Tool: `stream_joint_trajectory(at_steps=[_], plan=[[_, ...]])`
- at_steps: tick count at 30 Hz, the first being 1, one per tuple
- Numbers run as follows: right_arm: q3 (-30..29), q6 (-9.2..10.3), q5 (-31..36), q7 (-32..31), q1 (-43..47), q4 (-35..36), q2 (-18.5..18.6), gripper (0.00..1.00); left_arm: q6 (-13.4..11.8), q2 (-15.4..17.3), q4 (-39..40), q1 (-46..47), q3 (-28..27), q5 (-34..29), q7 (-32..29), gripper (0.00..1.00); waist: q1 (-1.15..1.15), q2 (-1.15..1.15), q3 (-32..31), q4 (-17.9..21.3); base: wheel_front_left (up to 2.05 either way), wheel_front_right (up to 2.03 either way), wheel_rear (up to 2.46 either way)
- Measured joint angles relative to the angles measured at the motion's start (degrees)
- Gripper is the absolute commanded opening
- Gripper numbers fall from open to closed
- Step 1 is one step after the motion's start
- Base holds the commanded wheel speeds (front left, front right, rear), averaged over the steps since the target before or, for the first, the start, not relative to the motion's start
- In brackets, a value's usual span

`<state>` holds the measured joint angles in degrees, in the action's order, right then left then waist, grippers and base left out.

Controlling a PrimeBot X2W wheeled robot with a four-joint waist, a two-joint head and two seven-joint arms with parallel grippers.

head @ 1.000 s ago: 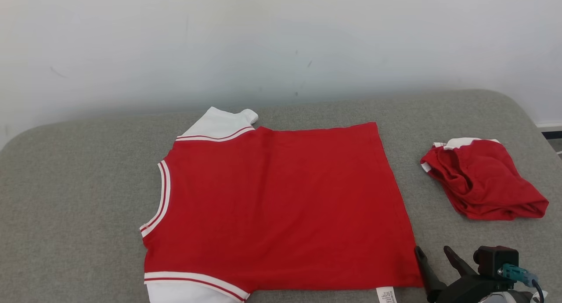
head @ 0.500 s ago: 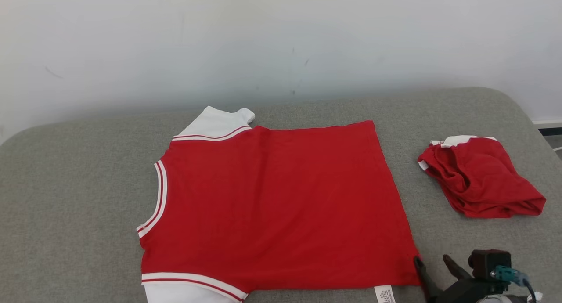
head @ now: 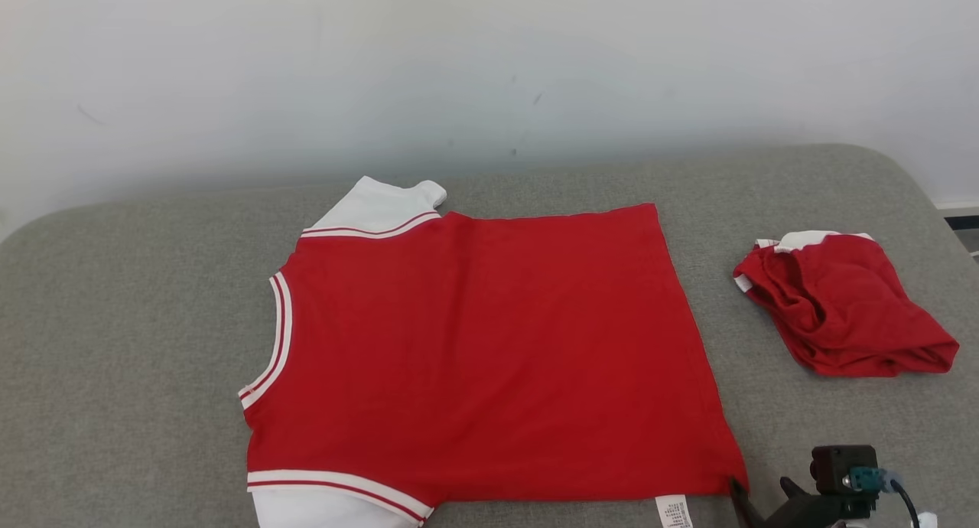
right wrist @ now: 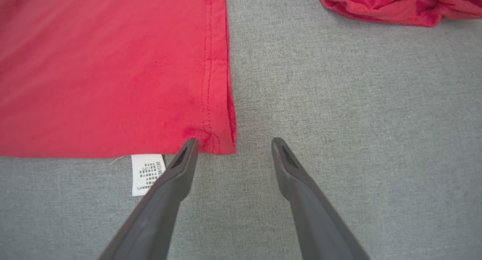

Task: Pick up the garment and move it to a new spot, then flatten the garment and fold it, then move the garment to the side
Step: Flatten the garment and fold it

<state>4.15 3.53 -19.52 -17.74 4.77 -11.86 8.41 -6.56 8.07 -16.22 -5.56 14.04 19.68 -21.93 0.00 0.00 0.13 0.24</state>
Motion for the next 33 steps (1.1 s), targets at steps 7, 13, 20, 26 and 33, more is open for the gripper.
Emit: stream_joint_trajectory(at_steps=[7,13,20,26,33], plan=[[0.71,0.00,0.51,-1.00,-3.38,-1.38,0.24,1.00,-0.03,-0.07,0.33,0.38,0.22,-0.10,-0.31,0.00,0.00,0.00,0.86,-0.62,0.00,0.00,0.00],[1.09,0.01,0.52,-2.01,-3.30,-3.07,0.15,1.00,-0.03,-0.38,0.33,1.20,0.44,-0.22,-0.66,0.00,0.00,0.00,1.06,-1.56,0.00,0.00,0.00],[1.11,0.02,0.52,-2.52,-3.30,-4.61,0.16,0.32,-0.03,-0.54,0.42,1.16,0.35,-0.20,-0.68,0.00,0.00,0.00,1.27,-1.74,0.00,0.00,0.00],[1.08,0.07,0.52,-2.78,-3.32,-4.89,0.16,0.00,-0.03,-0.54,0.51,1.16,0.32,-0.20,-0.71,0.00,0.00,0.00,1.29,-1.70,0.00,0.00,0.00],[0.32,0.04,-0.30,-2.75,-3.36,-4.68,-0.09,0.00,-0.03,-0.63,0.96,1.11,-0.26,0.02,-0.70,0.00,0.00,0.00,1.17,-1.69,0.00,0.00,0.00]])
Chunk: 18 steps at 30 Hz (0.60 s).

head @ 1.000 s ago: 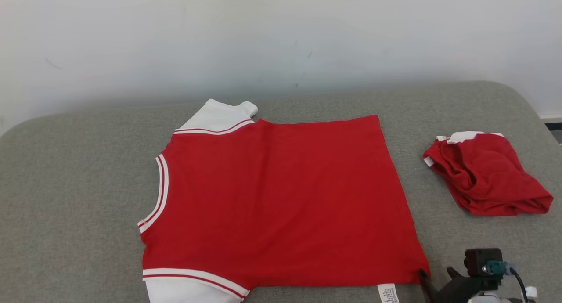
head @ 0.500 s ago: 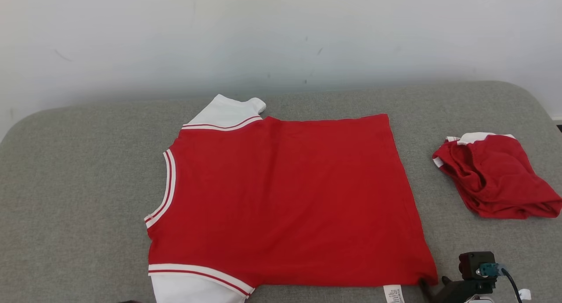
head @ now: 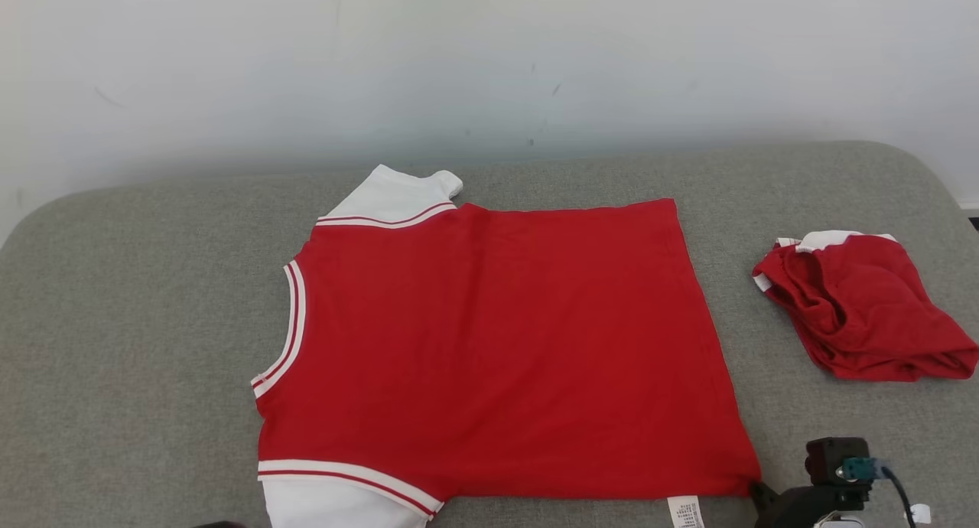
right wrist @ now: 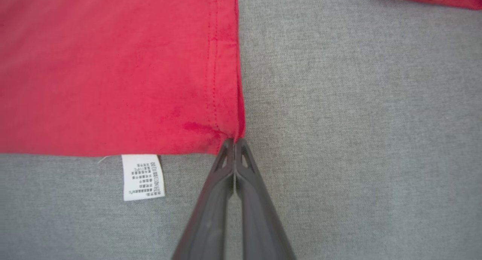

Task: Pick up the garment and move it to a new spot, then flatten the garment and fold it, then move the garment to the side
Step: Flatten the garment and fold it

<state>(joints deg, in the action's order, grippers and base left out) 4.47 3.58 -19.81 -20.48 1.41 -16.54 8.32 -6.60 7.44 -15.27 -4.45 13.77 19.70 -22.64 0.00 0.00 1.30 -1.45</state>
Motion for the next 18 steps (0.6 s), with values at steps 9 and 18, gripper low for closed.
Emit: stream_joint_trajectory(at_steps=[9,18], plan=[[-2.97,-1.35,-4.69,0.42,0.72,5.48,-0.64,0.00,-0.44,-0.07,6.49,-0.01,-2.63,0.64,1.98,0.00,0.00,0.00,-0.31,-0.22,0.00,0.00,0.00],[-4.86,-2.07,-7.54,0.33,1.82,11.55,-0.48,0.00,-0.44,-0.36,14.88,0.23,-3.66,2.11,3.10,0.00,0.00,0.00,-0.87,-0.18,0.00,0.00,0.00]])
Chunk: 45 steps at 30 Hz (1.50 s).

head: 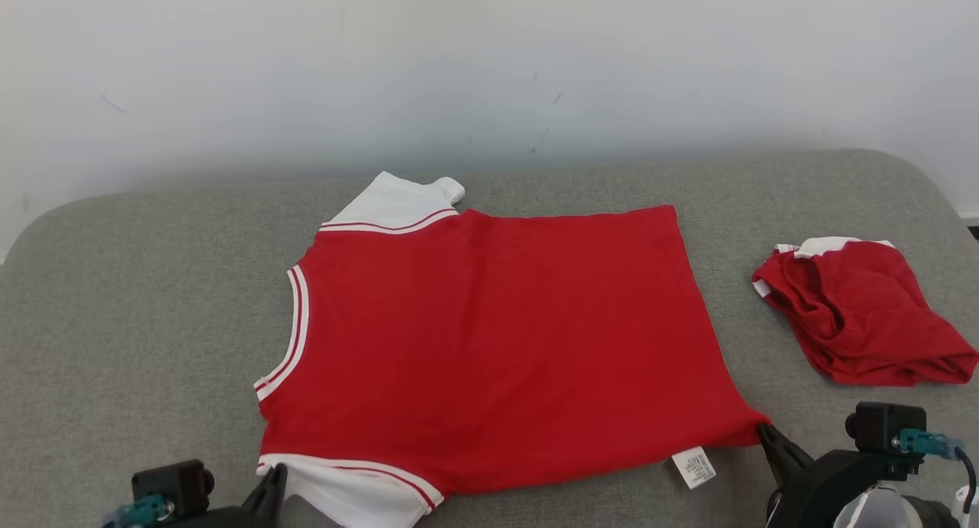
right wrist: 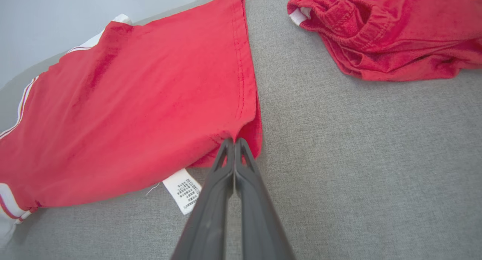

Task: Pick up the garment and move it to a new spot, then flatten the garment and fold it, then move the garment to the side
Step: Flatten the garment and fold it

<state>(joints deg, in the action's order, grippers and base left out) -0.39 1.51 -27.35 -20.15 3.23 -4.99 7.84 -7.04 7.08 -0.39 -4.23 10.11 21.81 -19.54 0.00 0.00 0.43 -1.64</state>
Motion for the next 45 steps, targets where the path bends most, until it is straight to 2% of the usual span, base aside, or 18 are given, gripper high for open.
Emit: stream_joint_trajectory(at_steps=[6,15,30,45], plan=[[-0.32,0.00,-1.49,-0.58,-2.57,1.53,-0.77,0.00,0.04,0.04,0.53,3.87,-0.38,0.79,-0.59,0.00,0.00,0.00,0.03,0.28,0.00,0.00,0.00],[-0.75,0.57,-3.49,-2.12,-7.98,0.58,-1.85,0.00,0.01,-0.48,-2.85,11.52,-1.10,0.88,-1.69,0.00,0.00,0.00,1.37,0.65,0.00,0.00,0.00],[-1.25,2.53,-4.67,-3.07,-18.77,-6.55,-2.65,0.00,-0.01,-2.18,-11.89,23.51,-2.98,0.33,-2.05,0.00,-0.01,0.00,6.33,1.47,0.00,0.00,0.00],[-0.03,2.88,-3.77,-2.81,-24.53,-15.69,-2.65,0.00,-0.01,-3.30,-20.80,32.08,-1.77,-1.71,-0.35,0.00,-0.01,0.00,9.65,0.95,0.00,0.00,0.00]])
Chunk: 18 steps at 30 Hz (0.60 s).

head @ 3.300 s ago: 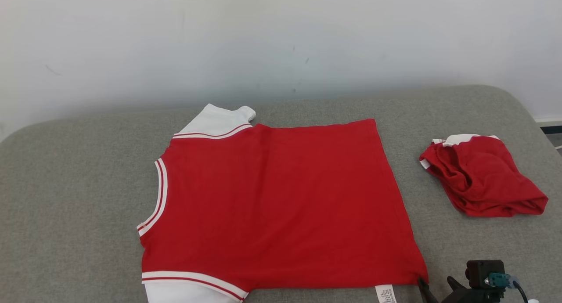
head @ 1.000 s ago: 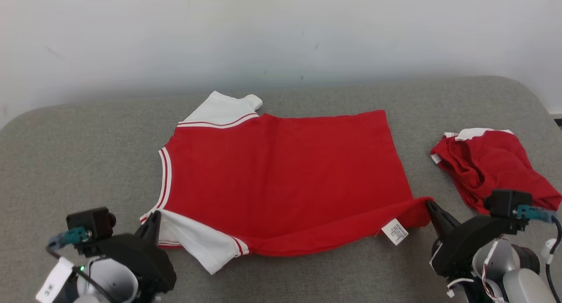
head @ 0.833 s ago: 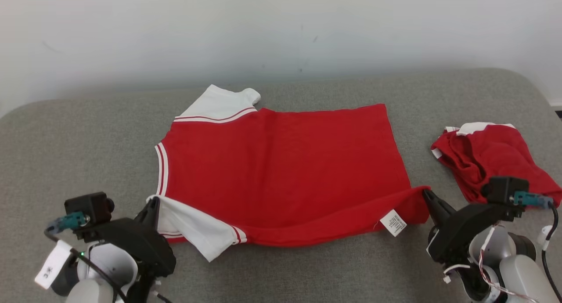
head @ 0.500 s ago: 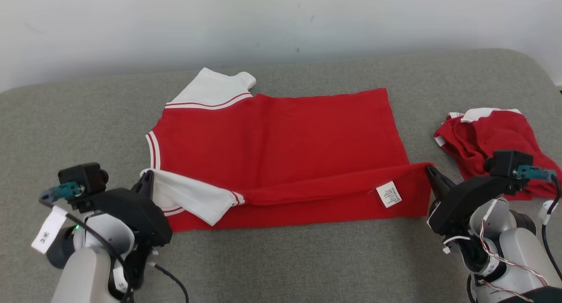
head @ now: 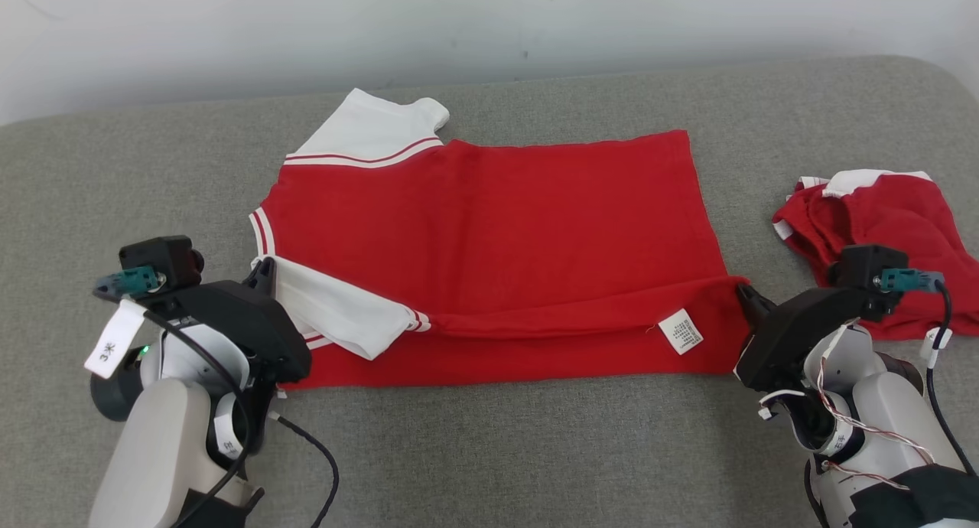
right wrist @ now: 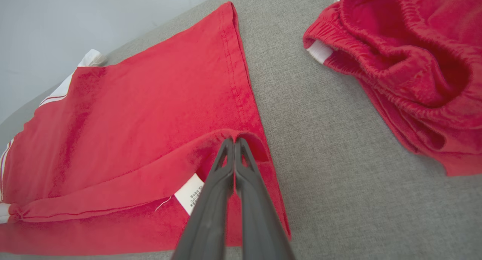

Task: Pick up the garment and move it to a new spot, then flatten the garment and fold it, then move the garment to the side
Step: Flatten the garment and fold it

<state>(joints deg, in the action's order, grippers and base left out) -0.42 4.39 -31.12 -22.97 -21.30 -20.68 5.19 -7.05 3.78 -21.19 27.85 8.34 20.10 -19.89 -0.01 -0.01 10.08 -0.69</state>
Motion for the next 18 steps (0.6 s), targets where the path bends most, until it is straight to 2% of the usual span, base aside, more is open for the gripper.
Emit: stream_joint_trajectory(at_steps=[10,11,12,13,14,18], plan=[[0.77,0.67,2.98,2.08,-2.18,-4.98,0.09,0.00,0.05,-0.29,-5.79,4.29,1.53,-0.74,1.37,0.00,0.01,0.00,0.61,0.15,0.00,0.00,0.00],[0.78,0.67,2.99,2.48,-2.44,-5.24,0.07,0.31,0.05,-0.29,-6.14,4.50,1.57,-0.88,1.70,0.00,0.01,0.00,0.66,0.19,0.00,0.00,0.00],[0.74,0.67,2.98,2.89,-2.72,-5.38,0.02,1.00,0.05,-0.29,-6.61,4.63,1.58,-0.94,1.85,0.02,0.01,0.00,0.72,0.23,0.00,0.00,0.00],[0.78,0.66,2.94,3.50,-3.30,-5.49,-0.11,1.00,0.05,-0.20,-7.48,4.66,1.63,-1.52,2.25,0.37,0.01,0.00,0.86,0.39,0.00,0.00,0.00],[0.78,0.65,2.90,3.92,-3.65,-5.65,-0.20,1.00,0.04,-0.16,-7.82,4.72,1.75,-1.85,2.63,1.00,0.01,0.00,0.93,0.46,0.00,0.00,0.00],[0.68,0.56,2.89,5.95,-4.14,-5.72,-0.32,1.00,0.03,0.27,-9.28,5.43,1.76,-2.61,3.94,1.00,0.01,0.00,0.93,0.61,0.00,0.00,0.00]])
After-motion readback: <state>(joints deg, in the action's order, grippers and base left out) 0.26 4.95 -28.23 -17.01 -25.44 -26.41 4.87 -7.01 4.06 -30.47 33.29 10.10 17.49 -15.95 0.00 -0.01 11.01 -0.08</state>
